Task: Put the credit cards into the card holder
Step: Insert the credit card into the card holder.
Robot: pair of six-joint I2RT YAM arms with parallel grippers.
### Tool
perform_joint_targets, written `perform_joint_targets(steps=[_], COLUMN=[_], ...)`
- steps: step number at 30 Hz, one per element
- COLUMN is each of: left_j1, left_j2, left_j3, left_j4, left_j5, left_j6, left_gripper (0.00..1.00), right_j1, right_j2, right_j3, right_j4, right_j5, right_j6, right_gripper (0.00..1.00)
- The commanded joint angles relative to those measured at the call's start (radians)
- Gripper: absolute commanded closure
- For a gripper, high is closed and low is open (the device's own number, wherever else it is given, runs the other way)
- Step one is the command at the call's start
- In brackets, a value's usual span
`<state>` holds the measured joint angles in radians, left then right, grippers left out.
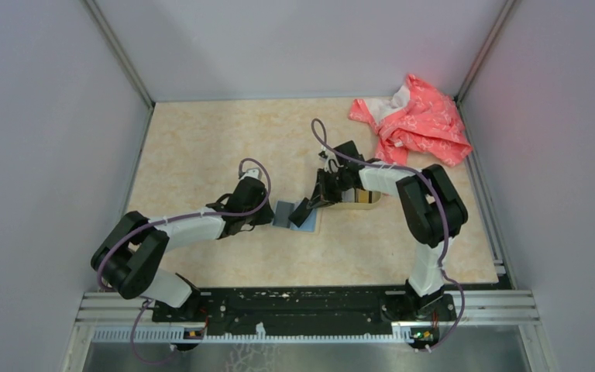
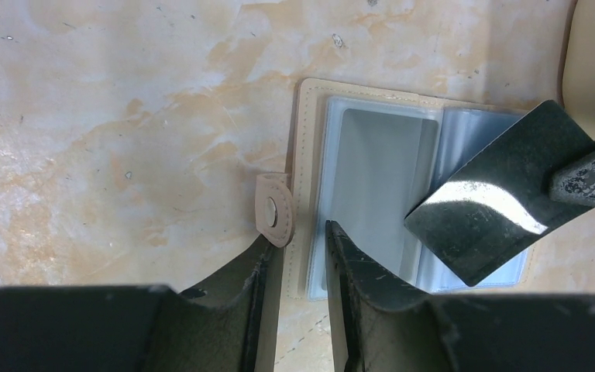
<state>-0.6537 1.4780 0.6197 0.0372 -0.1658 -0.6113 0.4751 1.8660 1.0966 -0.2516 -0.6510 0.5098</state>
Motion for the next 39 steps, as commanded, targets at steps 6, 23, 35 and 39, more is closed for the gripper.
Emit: perform_joint_targets(steps=[6,23,35,39], left_j1=[0.009,0.009,0.008,0.009], left_j2=[0.027,0.019,0.020,0.024], left_j3=[-0.032,-0.038,-0.025,-0.016], left_j4=[-0.073,-0.063,-0.064,-0.066], left_j5=[0.000,0.012,0.013,0.011], left_j6=[0.023,0.030,0.051,0.062], left_gripper=[0.67,0.67,0.67,0.67], right_j1=[0.007,0.024,0.056,0.056], right_j2=[-0.119,-0.001,0.057,0.064], right_j3=[-0.071,-0.035,0.022,0.029], right_j4=[0.030,0.064,0.013,0.019], right_j5=[0.073,-0.006,-0.013,-0.023], right_j6=[0.012,0.044,-0.017,-0.020], right_gripper=[1.00,1.00,1.00,1.00])
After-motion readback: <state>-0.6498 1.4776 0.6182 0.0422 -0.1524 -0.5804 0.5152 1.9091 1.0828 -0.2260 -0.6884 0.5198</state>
